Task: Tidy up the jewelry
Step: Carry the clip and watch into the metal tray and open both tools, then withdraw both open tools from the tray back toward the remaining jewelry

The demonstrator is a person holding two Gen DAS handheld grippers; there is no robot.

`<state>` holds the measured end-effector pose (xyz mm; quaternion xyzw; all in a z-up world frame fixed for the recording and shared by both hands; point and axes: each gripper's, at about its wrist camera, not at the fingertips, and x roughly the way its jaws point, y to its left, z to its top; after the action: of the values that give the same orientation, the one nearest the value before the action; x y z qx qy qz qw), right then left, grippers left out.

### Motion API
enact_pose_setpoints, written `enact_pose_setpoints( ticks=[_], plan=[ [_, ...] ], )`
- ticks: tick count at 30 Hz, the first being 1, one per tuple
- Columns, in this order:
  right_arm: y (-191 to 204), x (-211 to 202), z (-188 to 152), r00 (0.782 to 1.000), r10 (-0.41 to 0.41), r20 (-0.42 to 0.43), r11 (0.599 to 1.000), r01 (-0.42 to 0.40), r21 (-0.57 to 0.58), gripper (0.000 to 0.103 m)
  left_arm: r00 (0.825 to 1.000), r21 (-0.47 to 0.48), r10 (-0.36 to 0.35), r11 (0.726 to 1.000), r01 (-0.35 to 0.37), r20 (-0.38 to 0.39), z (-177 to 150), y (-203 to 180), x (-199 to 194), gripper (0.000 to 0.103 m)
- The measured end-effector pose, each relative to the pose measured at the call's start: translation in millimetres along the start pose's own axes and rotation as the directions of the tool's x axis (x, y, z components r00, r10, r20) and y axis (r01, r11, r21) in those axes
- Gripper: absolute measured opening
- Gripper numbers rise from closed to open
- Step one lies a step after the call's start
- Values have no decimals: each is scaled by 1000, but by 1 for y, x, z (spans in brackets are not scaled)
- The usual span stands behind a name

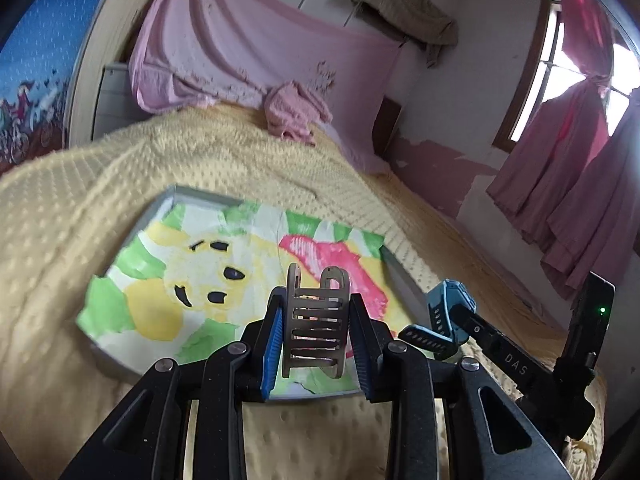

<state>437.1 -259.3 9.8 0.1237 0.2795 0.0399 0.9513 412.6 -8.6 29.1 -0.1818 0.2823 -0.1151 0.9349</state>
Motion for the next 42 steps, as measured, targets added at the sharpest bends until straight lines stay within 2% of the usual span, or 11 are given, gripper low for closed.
enact_pose_setpoints(
  ticks=[3,12,15,17,19,24,26,29,31,34,42],
  plan=[
    [-1,22,-1,999,-19,-39,1000,19,-14,22,998,-9,14,1000,-15,-55,-2,7,24,30],
    [-2,46,-20,993,-12,-119,1000,13,2,24,993,54,38,998,-32,-115,-16,-3,38,32],
    [-3,46,-24,993,-1,-119,1000,1,8,25,992,74,48,996,-39,-113,-18,-7,37,39],
    [-3,42,-24,994,11,-107,1000,-11,4,26,995,80,46,996,-39,-92,-19,-8,33,57],
    [-3,36,-26,996,14,-92,1000,-14,-3,34,996,81,60,995,-55,-59,-20,-9,26,69],
    [-6,8,-27,999,48,-19,999,-48,-14,43,994,66,106,992,-106,-3,-21,-7,6,73],
    [-6,-8,-29,998,57,24,998,-56,-26,54,991,72,130,989,-131,25,-22,-8,-3,91],
    [-4,-28,-33,996,58,68,997,-55,-56,61,985,85,145,985,-153,92,-23,-12,-24,102],
    [-3,-46,-38,992,47,115,997,-40,-68,78,981,98,147,982,-160,126,-26,-14,-38,103],
    [-3,-71,-41,985,42,168,997,-31,-66,92,976,117,148,979,-167,160,-32,-16,-59,103],
    [-2,-135,-57,969,53,242,995,-31,-96,100,956,185,148,963,-198,253,-58,-25,-116,103]
  ],
)
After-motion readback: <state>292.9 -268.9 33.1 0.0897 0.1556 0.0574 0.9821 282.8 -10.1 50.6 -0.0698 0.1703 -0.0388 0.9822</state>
